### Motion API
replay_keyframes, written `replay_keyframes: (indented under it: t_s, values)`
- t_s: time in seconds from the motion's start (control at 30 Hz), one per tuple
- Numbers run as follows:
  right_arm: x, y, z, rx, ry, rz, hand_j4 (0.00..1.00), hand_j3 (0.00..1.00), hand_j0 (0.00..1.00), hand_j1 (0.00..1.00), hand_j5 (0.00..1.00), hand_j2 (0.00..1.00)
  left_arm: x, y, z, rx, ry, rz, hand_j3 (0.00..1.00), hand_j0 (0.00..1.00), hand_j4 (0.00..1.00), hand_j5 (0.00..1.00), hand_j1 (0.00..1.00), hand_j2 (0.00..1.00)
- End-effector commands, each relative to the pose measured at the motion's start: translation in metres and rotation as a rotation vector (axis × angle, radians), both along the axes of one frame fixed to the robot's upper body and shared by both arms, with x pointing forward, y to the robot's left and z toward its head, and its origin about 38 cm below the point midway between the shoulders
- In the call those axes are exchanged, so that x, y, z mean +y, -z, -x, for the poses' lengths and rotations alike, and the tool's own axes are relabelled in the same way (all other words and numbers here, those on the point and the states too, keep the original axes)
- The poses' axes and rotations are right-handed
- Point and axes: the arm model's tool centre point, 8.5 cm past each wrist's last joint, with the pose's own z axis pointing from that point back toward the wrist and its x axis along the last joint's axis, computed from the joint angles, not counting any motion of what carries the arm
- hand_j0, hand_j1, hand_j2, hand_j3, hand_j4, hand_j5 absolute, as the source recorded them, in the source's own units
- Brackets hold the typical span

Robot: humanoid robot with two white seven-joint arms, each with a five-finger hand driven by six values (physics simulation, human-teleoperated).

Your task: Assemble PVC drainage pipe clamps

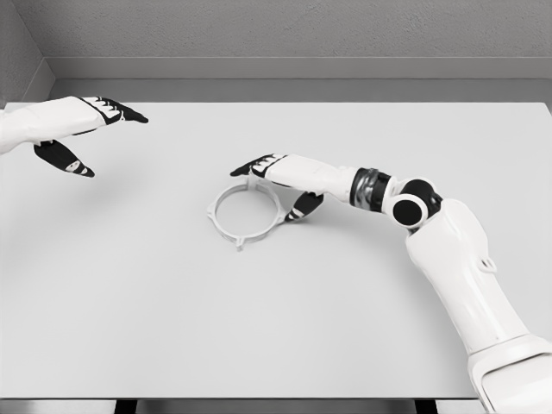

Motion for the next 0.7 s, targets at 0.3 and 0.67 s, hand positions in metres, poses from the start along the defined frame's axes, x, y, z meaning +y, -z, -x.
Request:
replay_keyframes:
  t_s: [0.3,0.67]
  values:
    - [0.002,-0.001,0.0,0.002,-0.002,-0.006,1.0,1.0,1.0,1.0,1.0,1.0,0.0,-0.001,0.0,-0.001,-0.002,0.009,1.0,1.0,1.0,1.0,1.0,1.0]
    - [-0.151,-0.043,-0.03,-0.066,0.312,-0.026,1.0,1.0,1.0,1.0,1.0,1.0,0.0,-0.002,0.0,-0.002,-0.001,0.007,1.0,1.0,1.0,1.0,1.0,1.0]
